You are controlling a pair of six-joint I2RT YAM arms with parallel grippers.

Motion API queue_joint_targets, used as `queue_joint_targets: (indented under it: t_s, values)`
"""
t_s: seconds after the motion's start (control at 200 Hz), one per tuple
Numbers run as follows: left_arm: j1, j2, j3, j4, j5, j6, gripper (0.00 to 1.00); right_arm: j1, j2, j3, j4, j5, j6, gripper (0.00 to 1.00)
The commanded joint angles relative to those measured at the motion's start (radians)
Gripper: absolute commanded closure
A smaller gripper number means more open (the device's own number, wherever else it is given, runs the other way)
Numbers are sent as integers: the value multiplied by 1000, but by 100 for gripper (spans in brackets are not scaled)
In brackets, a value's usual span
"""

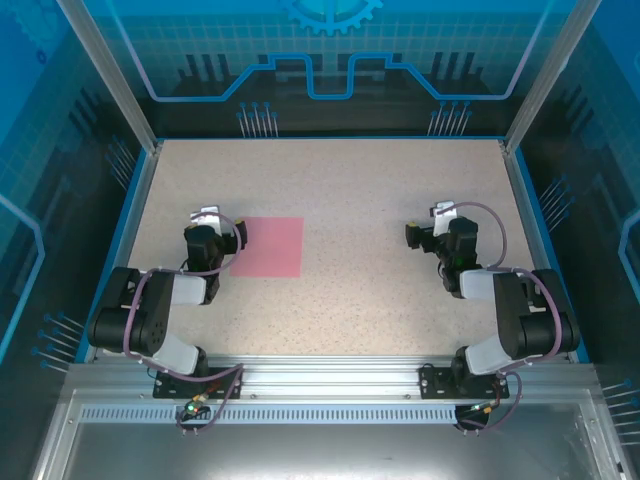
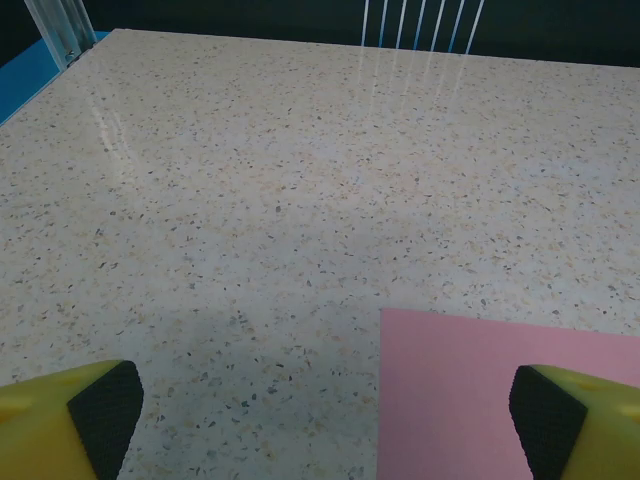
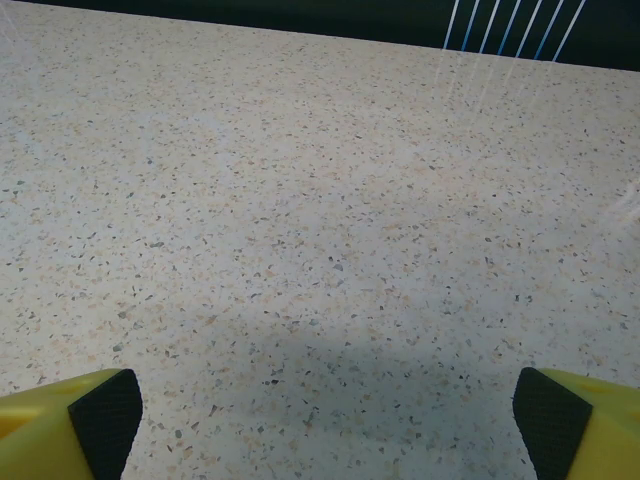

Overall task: Fold a paper plane with a square sheet of paper (fold left side to right side)
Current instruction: Pick up the square sheet of paper from the center of the table.

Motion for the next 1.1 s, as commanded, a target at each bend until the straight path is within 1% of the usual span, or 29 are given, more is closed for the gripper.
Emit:
queue_joint_targets:
  t_s: [0.0,0.405,0.865,0.925,0.965,0.985,1.03,1.06,1.095]
  values:
    - [9,-2,16,0,19,-13,1,-4,5,-3,37,-7,0,0]
    - [9,-2,17,-4,20,-14,1,-17,5,-2,35,-40,3,0]
    - [9,-5,17,-6,16,-14,2,-17,3,-3,38,-39,5,1]
    - [10,-41,39,-79,-11,-27,2,-18,-18,19,-21,2,23,1]
    - [8,-80,61,-146,-22,-26,2,-20,-53,57,-111,31,36,1]
    - [8,-110,78,-215,-28,-32,1,-21,-71,83,-179,37,43,1]
    - [8,-177,155,-424,-41,-70,1,-21,-111,147,-335,34,66,1]
    - [7,-222,197,-544,-21,-93,2,-20,-131,191,-426,14,89,1]
    - [8,-262,239,-640,14,-115,1,-16,-148,233,-521,-18,127,1]
